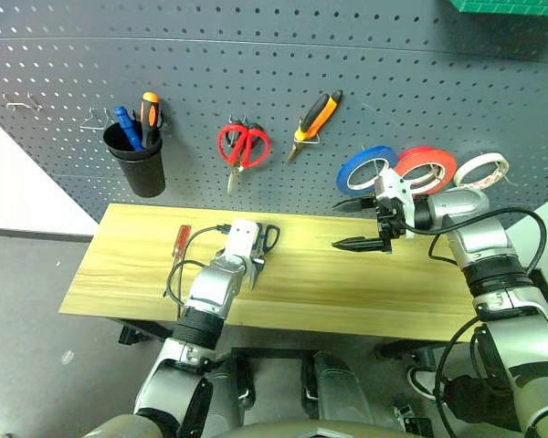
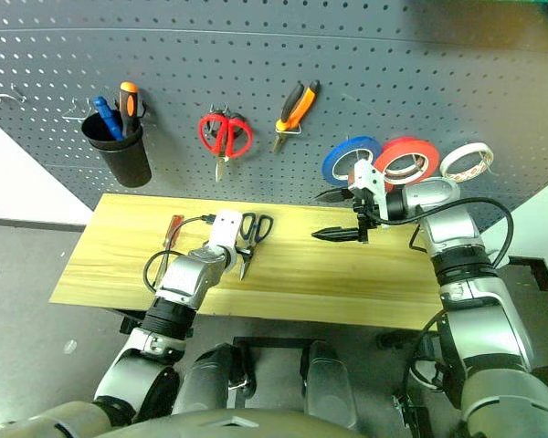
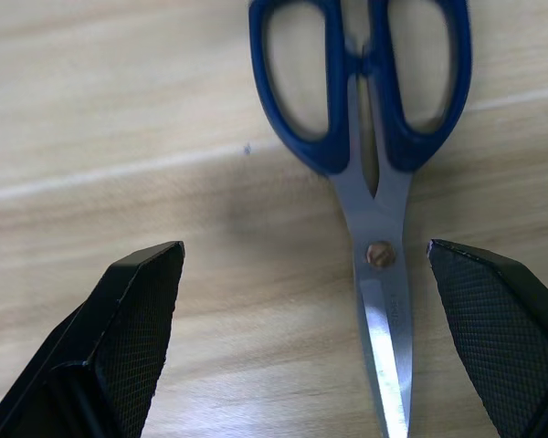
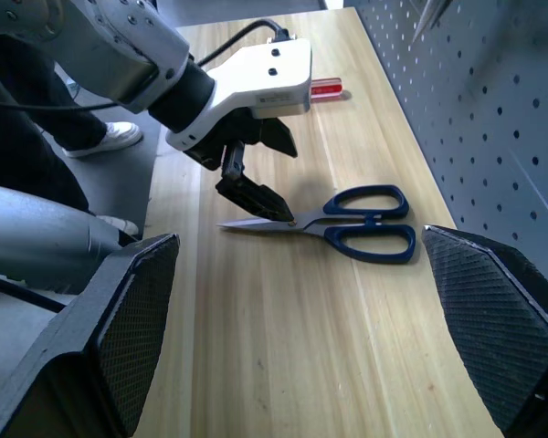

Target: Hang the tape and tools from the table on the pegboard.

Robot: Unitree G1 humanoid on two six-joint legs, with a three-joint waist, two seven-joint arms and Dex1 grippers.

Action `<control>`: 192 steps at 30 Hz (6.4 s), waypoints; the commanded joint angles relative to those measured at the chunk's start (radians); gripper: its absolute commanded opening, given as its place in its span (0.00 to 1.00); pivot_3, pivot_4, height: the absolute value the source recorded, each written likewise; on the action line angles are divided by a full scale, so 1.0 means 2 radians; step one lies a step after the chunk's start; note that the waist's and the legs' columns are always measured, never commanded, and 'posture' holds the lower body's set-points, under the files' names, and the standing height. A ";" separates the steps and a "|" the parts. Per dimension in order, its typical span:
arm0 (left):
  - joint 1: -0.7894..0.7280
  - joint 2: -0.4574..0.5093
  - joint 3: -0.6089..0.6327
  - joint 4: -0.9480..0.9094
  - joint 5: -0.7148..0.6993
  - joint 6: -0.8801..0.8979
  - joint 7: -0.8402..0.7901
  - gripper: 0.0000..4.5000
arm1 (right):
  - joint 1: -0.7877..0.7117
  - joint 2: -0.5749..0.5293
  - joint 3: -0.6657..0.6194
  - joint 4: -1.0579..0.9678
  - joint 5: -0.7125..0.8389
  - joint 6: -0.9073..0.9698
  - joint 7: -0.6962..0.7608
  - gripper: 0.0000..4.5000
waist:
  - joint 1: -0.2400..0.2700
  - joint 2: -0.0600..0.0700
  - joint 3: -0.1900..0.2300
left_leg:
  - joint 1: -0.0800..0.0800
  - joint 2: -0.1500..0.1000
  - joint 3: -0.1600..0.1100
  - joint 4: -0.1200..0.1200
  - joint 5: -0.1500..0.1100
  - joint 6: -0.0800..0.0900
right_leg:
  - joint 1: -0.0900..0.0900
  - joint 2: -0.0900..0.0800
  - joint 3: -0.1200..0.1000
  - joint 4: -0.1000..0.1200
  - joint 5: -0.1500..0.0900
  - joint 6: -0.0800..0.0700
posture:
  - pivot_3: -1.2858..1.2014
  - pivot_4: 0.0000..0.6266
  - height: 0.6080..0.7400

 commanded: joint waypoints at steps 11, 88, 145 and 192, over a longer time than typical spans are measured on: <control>-0.035 -0.021 -0.009 0.038 0.006 -0.009 -0.009 1.00 | 0.048 -0.008 -0.030 -0.080 0.018 0.044 -0.025 0.99 | 0.000 0.000 0.047 | 0.000 0.000 0.000 0.000 0.000 0.001 | 0.000 -0.001 0.000 0.000 0.000 0.000 | 0.45 0.62 0.92; 0.347 0.215 0.160 -0.480 -0.191 -0.247 -0.338 0.15 | 0.040 -0.068 -0.123 -0.267 0.152 0.179 -0.043 1.00 | -0.014 -0.001 0.026 | -0.008 0.000 0.001 -0.007 0.002 -0.004 | -0.007 0.002 -0.001 -0.011 0.007 0.002 | 0.48 0.19 0.92; 0.021 0.200 0.049 -0.168 -0.094 -0.265 -0.250 0.15 | 0.034 -0.062 -0.125 -0.263 0.146 0.156 -0.091 1.00 | -0.012 0.000 -0.007 | -0.007 0.001 0.001 0.003 0.004 -0.003 | -0.006 0.007 0.001 -0.002 0.007 0.004 | 0.46 0.16 0.92; 0.139 0.272 0.153 -0.196 -0.132 -0.114 -0.201 0.99 | -0.005 0.057 0.040 -0.205 0.069 0.208 -0.101 1.00 | 0.024 0.001 0.000 | -0.007 0.001 0.001 0.003 0.000 -0.001 | -0.007 0.004 0.002 -0.001 0.006 0.002 | 0.54 0.45 0.92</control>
